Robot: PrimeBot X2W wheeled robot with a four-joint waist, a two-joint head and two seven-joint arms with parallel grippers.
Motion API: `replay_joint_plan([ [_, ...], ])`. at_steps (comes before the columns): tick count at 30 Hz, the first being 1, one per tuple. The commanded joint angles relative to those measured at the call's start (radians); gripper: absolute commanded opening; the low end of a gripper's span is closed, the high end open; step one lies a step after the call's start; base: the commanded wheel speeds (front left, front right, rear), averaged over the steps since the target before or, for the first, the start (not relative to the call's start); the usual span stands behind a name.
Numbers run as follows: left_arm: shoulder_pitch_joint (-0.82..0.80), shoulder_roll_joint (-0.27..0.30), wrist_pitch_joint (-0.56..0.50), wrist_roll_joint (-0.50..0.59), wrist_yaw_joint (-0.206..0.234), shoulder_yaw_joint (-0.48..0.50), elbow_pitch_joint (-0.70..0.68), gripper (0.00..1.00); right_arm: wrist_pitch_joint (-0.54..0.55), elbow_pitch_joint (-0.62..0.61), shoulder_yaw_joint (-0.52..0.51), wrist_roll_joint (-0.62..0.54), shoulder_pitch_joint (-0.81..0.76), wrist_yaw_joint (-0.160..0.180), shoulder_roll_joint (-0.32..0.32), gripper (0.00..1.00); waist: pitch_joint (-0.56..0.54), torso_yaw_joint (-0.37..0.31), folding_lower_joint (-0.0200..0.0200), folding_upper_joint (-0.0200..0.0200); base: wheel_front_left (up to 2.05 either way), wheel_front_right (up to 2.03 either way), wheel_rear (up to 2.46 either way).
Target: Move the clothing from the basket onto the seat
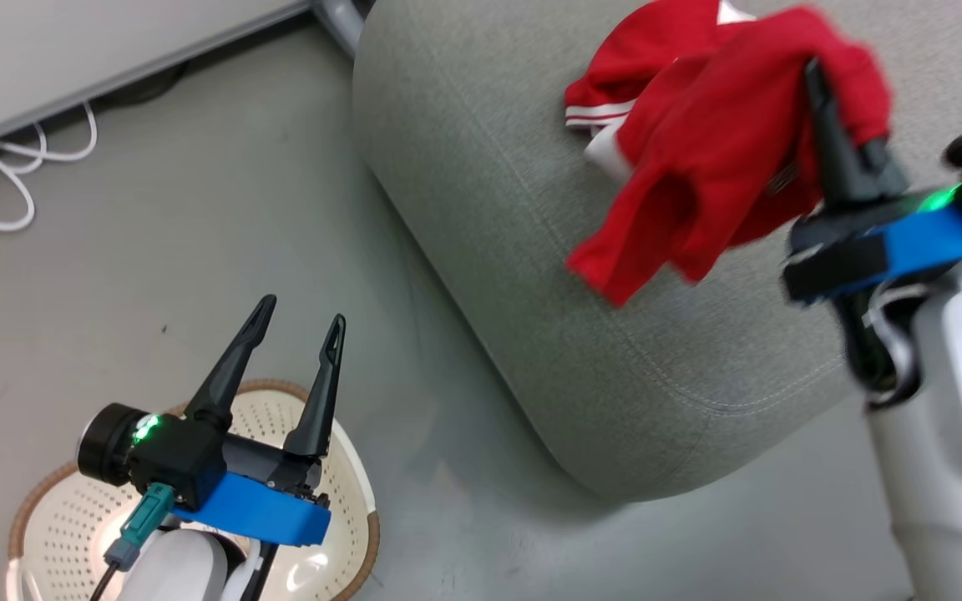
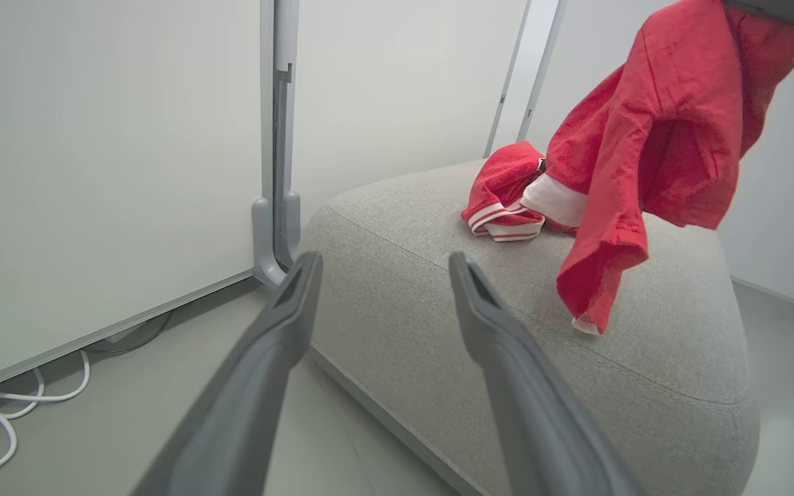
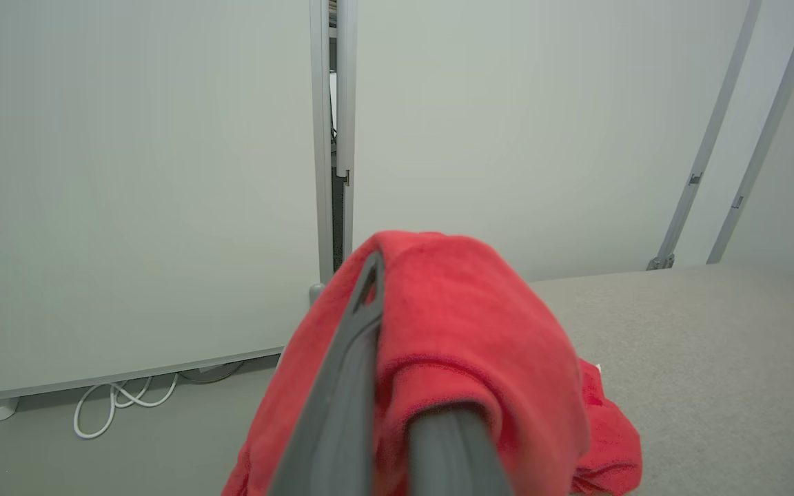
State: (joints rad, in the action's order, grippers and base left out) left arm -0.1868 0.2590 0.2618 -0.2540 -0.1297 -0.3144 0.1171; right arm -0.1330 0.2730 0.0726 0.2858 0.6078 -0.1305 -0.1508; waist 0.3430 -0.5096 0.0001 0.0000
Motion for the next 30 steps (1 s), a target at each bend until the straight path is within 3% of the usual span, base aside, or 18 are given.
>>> replay_joint_plan([
  [1,-0.018,0.011,0.005,0.005,-0.001,-0.003,-0.008,1.0,0.003,0.008,-0.021,0.006,0.042,-0.001,-0.009,0.0,0.046,0.026,-0.0001,0.0,0.0,0.0,0.0],
  [15,-0.112,0.091,0.004,0.032,-0.001,-0.018,-0.106,1.0,0.038,0.152,-0.319,0.004,0.411,-0.001,-0.103,0.0,0.278,0.091,-0.0001,0.0,0.0,0.0,0.0],
  [25,-0.182,0.116,-0.021,0.06,0.005,-0.028,-0.203,1.0,-0.017,0.37,-0.32,-0.123,0.464,-0.001,-0.164,0.0,0.4,0.131,-0.0001,0.0,0.0,0.0,0.0],
  [30,-0.187,0.116,-0.022,0.052,0.01,-0.027,-0.216,1.0,-0.066,0.493,-0.315,-0.178,0.473,0.0,-0.132,0.0,0.427,0.14,-0.0001,0.0,0.0,0.0,0.0],
])
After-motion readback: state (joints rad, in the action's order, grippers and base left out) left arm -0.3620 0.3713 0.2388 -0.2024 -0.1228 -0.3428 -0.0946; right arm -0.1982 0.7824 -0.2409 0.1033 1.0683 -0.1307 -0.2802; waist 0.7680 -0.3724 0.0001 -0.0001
